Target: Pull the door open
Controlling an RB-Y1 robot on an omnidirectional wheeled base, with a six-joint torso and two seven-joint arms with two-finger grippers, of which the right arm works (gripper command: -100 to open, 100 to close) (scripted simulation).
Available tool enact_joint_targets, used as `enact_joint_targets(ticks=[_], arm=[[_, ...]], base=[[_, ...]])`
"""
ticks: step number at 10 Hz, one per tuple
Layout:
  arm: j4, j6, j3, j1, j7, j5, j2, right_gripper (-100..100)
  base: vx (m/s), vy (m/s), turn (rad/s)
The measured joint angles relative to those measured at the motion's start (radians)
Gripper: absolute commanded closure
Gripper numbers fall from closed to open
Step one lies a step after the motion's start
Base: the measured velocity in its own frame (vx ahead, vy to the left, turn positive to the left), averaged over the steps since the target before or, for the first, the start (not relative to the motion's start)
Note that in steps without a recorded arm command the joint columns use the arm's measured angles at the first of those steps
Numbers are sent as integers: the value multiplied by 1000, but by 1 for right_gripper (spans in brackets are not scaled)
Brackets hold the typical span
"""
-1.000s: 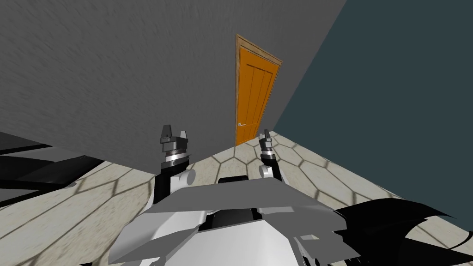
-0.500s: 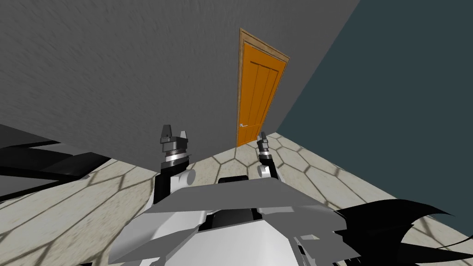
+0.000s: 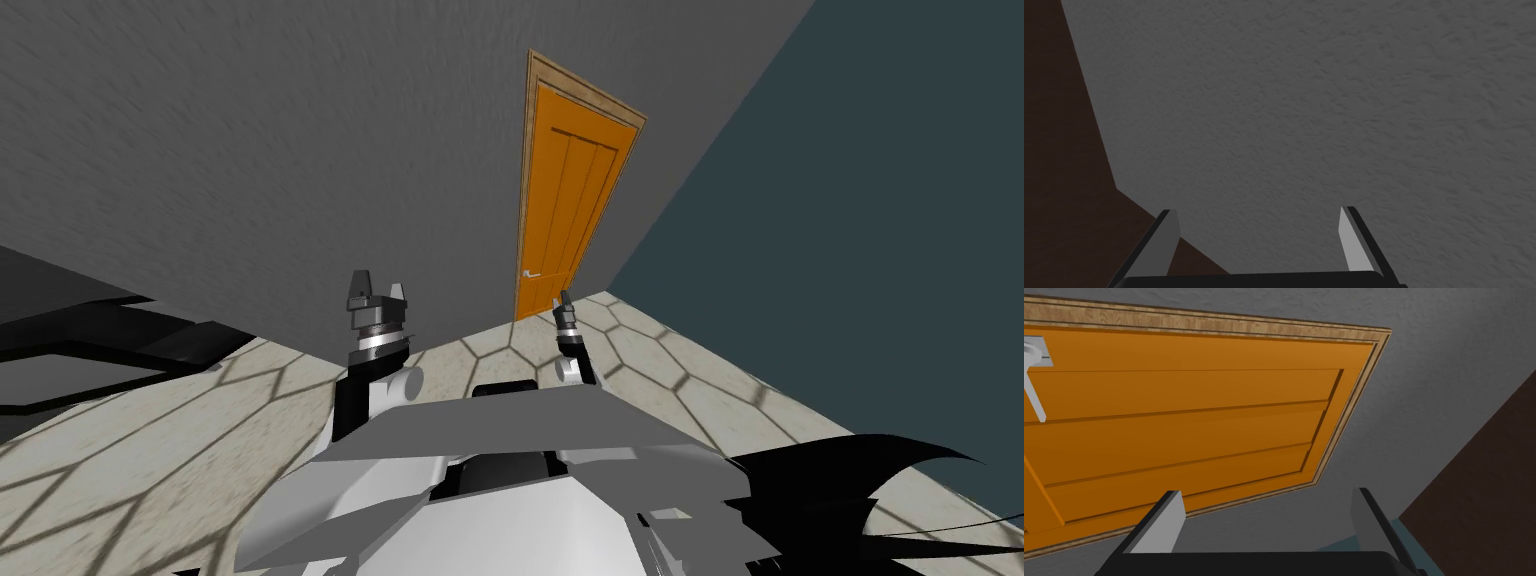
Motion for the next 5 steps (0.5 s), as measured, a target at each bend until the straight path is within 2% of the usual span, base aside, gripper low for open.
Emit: enact_joint_targets(ticks=[3, 5], arm=[[87, -19, -1, -33, -9, -27, -20, -100], [128, -27, 3, -47, -10, -38, -24, -100]], base=[[89, -73, 142], [51, -44, 42]])
